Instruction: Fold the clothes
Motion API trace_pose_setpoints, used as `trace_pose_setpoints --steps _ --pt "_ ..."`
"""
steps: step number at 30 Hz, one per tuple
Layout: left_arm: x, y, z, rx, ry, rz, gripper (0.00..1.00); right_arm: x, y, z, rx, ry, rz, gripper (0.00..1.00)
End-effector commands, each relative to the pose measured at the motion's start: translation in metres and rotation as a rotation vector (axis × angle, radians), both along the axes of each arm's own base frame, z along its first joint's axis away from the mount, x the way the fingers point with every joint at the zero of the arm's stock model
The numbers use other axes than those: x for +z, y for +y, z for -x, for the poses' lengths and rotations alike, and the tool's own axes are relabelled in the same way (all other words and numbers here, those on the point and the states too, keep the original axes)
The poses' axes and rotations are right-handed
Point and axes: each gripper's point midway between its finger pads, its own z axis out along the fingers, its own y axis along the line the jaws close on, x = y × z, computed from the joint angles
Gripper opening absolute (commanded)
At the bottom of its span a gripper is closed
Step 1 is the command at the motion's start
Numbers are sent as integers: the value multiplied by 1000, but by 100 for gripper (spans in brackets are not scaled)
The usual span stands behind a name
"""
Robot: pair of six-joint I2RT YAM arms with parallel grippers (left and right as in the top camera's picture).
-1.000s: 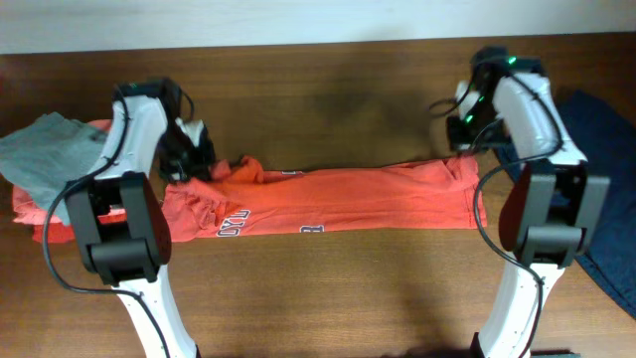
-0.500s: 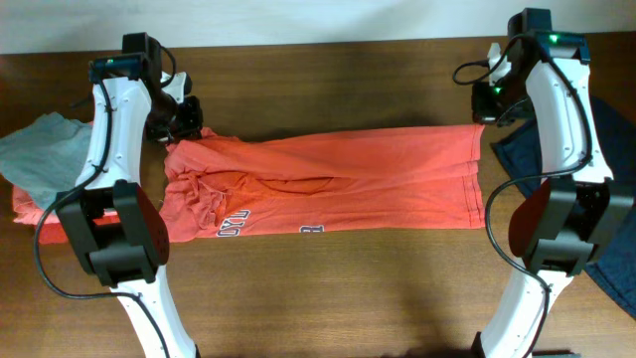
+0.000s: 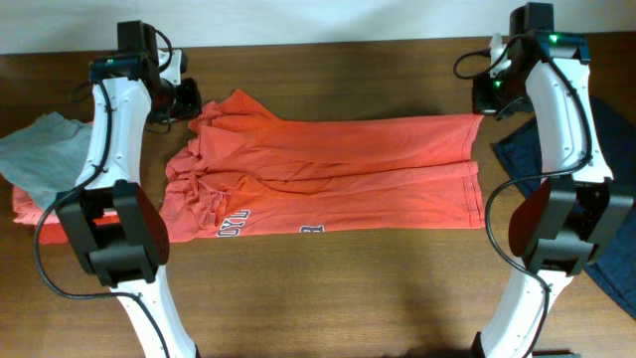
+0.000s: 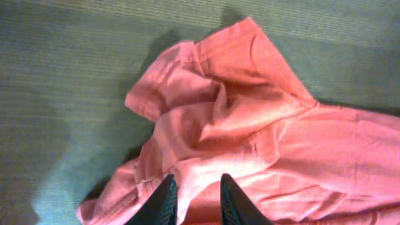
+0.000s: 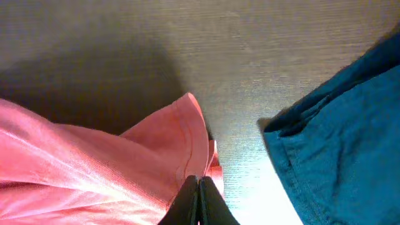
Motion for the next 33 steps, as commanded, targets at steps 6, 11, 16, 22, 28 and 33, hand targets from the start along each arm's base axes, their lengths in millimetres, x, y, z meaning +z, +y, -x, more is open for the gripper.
trace_pose_setpoints --steps 6,11,16,22,28,33 --pt "19 4 -2 -6 -44 -14 31 7 5 15 0 42 -9 4" --pt "15 6 -26 24 -118 -8 38 6 5 15 0 44 -9 4" --pt "-16 7 -43 41 -114 3 38 4 5 15 0 50 -10 4" --pt "-72 -6 -47 62 -30 107 39 3 5 16 0 54 -10 4" --pt "-116 -12 -30 66 91 141 39 3 5 16 0 55 -10 4" --pt "-119 -20 -24 54 120 184 40 3 5 16 0 55 -10 4"
